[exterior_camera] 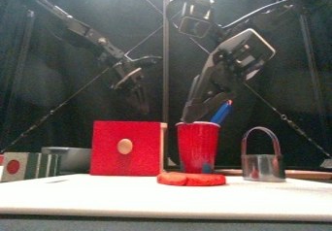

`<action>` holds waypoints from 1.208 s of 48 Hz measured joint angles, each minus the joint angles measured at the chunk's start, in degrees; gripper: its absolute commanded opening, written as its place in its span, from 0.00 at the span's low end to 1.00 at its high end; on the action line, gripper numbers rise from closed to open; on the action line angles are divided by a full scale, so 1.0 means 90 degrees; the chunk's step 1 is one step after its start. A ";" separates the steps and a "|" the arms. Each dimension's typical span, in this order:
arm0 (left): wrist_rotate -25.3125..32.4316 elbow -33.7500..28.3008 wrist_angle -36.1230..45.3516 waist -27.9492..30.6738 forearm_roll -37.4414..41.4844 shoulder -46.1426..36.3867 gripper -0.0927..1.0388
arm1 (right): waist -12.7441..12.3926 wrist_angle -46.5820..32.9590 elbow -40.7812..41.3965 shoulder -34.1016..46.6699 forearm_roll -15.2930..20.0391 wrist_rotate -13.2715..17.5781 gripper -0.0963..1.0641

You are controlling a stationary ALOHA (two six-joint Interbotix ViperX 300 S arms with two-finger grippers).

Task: Get the cutter from the drawer then cut the dough then place the extra dough in the bowl
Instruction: Shut the drawer

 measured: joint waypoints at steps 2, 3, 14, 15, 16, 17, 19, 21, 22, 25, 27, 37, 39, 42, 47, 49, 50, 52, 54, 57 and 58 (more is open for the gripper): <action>0.0088 -0.0234 0.0225 0.0088 0.0049 0.0225 0.60 | 0.0000 -0.0010 -0.0176 0.0166 -0.0039 -0.0029 0.13; 0.0137 -0.0381 0.0352 0.0146 0.0059 0.0342 0.60 | -0.0010 -0.0010 -0.0264 0.0264 -0.0068 -0.0010 0.13; 0.0576 -0.1094 0.1250 0.0566 0.0117 0.1182 0.60 | -0.0049 0.0000 -0.0996 0.1123 -0.0410 0.0039 0.13; 0.0596 -0.1123 0.1328 0.0576 0.0137 0.1221 0.60 | -0.0049 0.0000 -0.1025 0.1152 -0.0420 0.0049 0.13; 0.0635 -0.1133 0.1387 0.0596 0.0146 0.1250 0.59 | -0.0078 -0.0010 -0.1123 0.1250 -0.0449 0.0049 0.13; 0.0684 -0.1143 0.1426 0.0605 0.0156 0.1289 0.60 | -0.0088 -0.0010 -0.1182 0.1309 -0.0459 0.0049 0.13; 0.0771 -0.1152 0.1533 0.0615 0.0186 0.1348 0.60 | -0.0098 -0.0010 -0.1299 0.1387 -0.0469 0.0049 0.13; 0.0791 -0.1152 0.1602 0.0615 0.0195 0.1387 0.60 | -0.0127 0.0000 -0.1436 0.1494 -0.0488 0.0039 0.13; 0.0801 -0.1152 0.1631 0.0615 0.0195 0.1416 0.59 | -0.0146 0.0010 -0.1514 0.1543 -0.0498 0.0029 0.13; 0.0850 -0.1152 0.1660 0.0605 0.0195 0.1484 0.59 | -0.0234 0.0049 -0.1709 0.1709 -0.0547 0.0020 0.13; 0.0869 -0.1152 0.1660 0.0605 0.0205 0.1514 0.59 | -0.0293 0.0088 -0.1787 0.1768 -0.0576 0.0020 0.13; 0.0967 -0.1152 0.1592 0.0596 0.0205 0.1670 0.59 | -0.0781 0.0146 -0.2217 0.2178 -0.0791 0.0078 0.13; 0.0986 -0.1152 0.1563 0.0586 0.0195 0.1689 0.59 | -0.0811 0.0156 -0.2305 0.2236 -0.0859 0.0000 0.13; 0.1025 -0.1152 0.1533 0.0586 0.0205 0.1689 0.59 | -0.0869 0.0156 -0.2393 0.2295 -0.0889 0.0049 0.13; 0.1025 -0.1152 0.1465 0.0586 0.0205 0.1699 0.59 | -0.1035 0.0195 -0.2598 0.2363 -0.0957 0.0020 0.13; 0.1025 -0.1152 0.1426 0.0586 0.0195 0.1689 0.59 | -0.1104 0.0234 -0.2656 0.2373 -0.0977 0.0049 0.13; 0.1025 -0.1152 0.1416 0.0586 0.0195 0.1699 0.59 | -0.1133 0.0244 -0.2686 0.2373 -0.0977 0.0059 0.13; 0.1025 -0.1152 0.1387 0.0586 0.0166 0.1699 0.59 | -0.1172 0.0293 -0.2725 0.2373 -0.0986 0.0039 0.13; 0.1025 -0.1152 0.1377 0.0586 0.0146 0.1699 0.59 | -0.1211 0.0361 -0.2764 0.2373 -0.0996 0.0029 0.13; 0.1025 -0.1152 0.1338 0.0576 0.0107 0.1699 0.59 | -0.1230 0.0449 -0.2822 0.2373 -0.1035 0.0029 0.13; 0.1025 -0.1152 0.1338 0.0576 0.0098 0.1699 0.59 | -0.1230 0.0479 -0.2832 0.2373 -0.1055 0.0029 0.13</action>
